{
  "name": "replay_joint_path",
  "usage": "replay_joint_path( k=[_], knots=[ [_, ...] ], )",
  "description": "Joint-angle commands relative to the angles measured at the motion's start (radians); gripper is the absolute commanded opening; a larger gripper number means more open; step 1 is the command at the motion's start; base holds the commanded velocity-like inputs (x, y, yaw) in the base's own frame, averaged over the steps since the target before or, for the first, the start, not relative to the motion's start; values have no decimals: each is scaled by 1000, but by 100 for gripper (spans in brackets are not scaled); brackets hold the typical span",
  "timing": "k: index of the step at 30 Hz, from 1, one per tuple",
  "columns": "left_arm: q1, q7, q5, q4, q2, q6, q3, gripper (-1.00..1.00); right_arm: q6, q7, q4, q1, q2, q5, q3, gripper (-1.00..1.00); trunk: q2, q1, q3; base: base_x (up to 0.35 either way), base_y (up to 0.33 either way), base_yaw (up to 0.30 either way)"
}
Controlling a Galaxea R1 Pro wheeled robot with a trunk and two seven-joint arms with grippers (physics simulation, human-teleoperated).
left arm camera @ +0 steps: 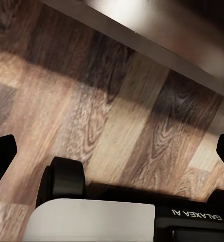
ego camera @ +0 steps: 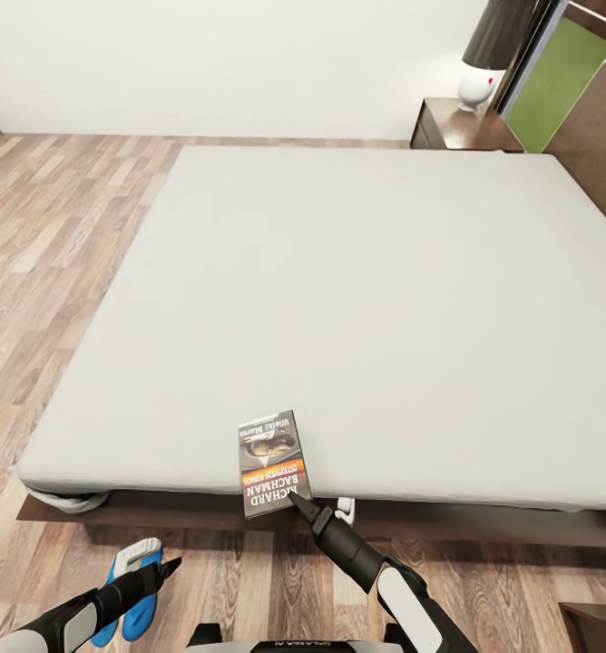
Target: In the bedroom, move the book from the bed onto either nightstand, and place the two sandals side by side next to the bed.
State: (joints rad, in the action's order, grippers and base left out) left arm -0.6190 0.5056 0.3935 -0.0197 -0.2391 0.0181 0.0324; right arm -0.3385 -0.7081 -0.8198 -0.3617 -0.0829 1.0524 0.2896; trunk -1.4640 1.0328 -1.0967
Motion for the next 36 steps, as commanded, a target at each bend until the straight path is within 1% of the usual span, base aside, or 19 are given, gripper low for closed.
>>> replay_joint_path(
  k=[1, 9, 12, 14, 15, 16, 19, 21, 24, 36],
  knots=[
    [-1, 4, -1, 1, 0, 2, 3, 100, -9, 0, 0, 0, 0, 10, 0, -100, 7, -4, 3, 0, 0, 0],
    [0, 4, -1, 1, 0, 2, 3, 100, -32, 3, -2, 0, 1, 9, -2, -100, 63, -35, 28, 0, 0, 0],
    [0, 4, -1, 1, 0, 2, 3, 100, -113, 1, -2, 0, 3, 9, -4, -100, 84, -46, 37, 0, 0, 0],
    [0, 4, -1, 1, 0, 2, 3, 100, -217, 1, -2, 0, 4, 9, -4, -100, 98, -54, 44, 0, 0, 0],
    [0, 4, -1, 1, 0, 2, 3, 100, -301, 0, -2, 0, 3, 8, -4, -100, 105, -58, 47, 0, 0, 0],
    [0, 4, -1, 1, 0, 2, 3, 100, -342, 0, -2, 0, 3, 8, -4, -100, 112, -61, 50, 0, 0, 0],
    [0, 4, -1, 1, 0, 2, 3, 100, -386, -1, -2, 0, 3, 8, -4, -100, 133, -73, 59, 0, 0, 0],
    [0, 4, -1, 1, 0, 2, 3, 100, -404, -2, -4, 0, 3, 8, -4, -100, 147, -81, 65, 0, 0, 0],
    [0, 4, -1, 1, 0, 2, 3, 100, -409, -1, -6, 0, 2, 7, -4, -100, 168, -92, 75, 0, 0, 0],
    [0, 4, -1, 1, 0, 2, 3, 100, -390, -2, -9, 0, 3, 3, -4, -100, 252, -138, 112, 0, 0, 0]
  ],
)
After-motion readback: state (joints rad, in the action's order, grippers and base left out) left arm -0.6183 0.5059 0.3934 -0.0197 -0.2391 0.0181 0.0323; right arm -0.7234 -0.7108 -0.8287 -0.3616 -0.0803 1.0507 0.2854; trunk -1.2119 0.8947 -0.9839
